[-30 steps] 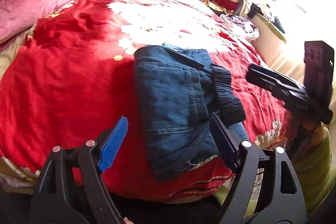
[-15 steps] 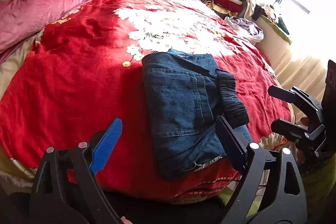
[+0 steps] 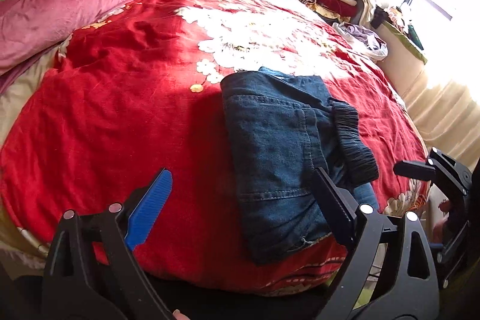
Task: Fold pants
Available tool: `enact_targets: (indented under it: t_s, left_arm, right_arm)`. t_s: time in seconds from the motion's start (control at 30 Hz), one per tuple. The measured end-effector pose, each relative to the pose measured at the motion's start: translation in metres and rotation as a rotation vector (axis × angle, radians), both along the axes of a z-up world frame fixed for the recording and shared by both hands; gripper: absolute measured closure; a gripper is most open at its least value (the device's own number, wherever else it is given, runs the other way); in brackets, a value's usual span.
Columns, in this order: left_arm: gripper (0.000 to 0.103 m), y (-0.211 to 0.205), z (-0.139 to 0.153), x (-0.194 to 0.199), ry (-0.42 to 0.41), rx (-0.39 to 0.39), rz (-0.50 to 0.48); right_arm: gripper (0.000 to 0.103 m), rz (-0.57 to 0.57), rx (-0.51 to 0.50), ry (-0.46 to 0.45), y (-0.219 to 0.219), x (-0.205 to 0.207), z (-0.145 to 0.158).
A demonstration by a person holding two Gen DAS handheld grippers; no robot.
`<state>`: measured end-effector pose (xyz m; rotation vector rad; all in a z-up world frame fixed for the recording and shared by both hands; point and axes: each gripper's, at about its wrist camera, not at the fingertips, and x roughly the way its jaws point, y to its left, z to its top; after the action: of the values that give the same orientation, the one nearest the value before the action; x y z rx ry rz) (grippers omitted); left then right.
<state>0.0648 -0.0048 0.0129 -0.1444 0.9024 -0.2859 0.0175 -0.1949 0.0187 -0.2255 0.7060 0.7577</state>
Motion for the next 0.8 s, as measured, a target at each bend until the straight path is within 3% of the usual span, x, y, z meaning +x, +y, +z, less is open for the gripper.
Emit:
enact_targets:
  t_s: [0.13,0.17,0.2,0.23,0.37,0.4,0.5,0.63,0.8]
  left_arm:
    - [0.017,0.007,0.003,0.015,0.001,-0.008,0.014]
    - [0.024,0.006,0.003,0.02,0.002,-0.012,0.005]
    - [0.038,0.004,0.003,0.025,0.007,-0.013,-0.003]
    - [0.042,0.0,0.002,0.03,0.017,-0.02,-0.02]
    - [0.047,-0.02,-0.007,0.047,0.042,-0.01,-0.073]
    - [0.047,-0.025,-0.011,0.051,0.048,0.003,-0.08]
    - [0.047,-0.032,-0.026,0.063,0.077,0.039,-0.082]
    - [0.045,-0.026,-0.038,0.071,0.097,0.029,-0.065]
    - [0.037,-0.018,-0.044,0.073,0.091,0.009,-0.044]
  right_arm:
    - [0.027,0.064,-0.02,-0.007,0.018,-0.001,-0.006]
    - [0.029,0.084,-0.024,-0.009,0.024,0.001,-0.007]
    - [0.034,0.097,-0.038,-0.017,0.03,0.003,-0.009]
    - [0.038,0.105,-0.061,-0.028,0.038,0.005,-0.011]
    - [0.045,0.116,-0.186,-0.088,0.063,0.017,-0.028]
    - [0.051,0.121,-0.206,-0.096,0.067,0.018,-0.033]
    - [0.085,0.174,-0.174,-0.042,0.07,0.02,-0.042]
    - [0.087,0.228,-0.227,-0.069,0.074,0.0,-0.045]
    - [0.085,0.186,-0.196,0.008,0.072,0.005,-0.062]
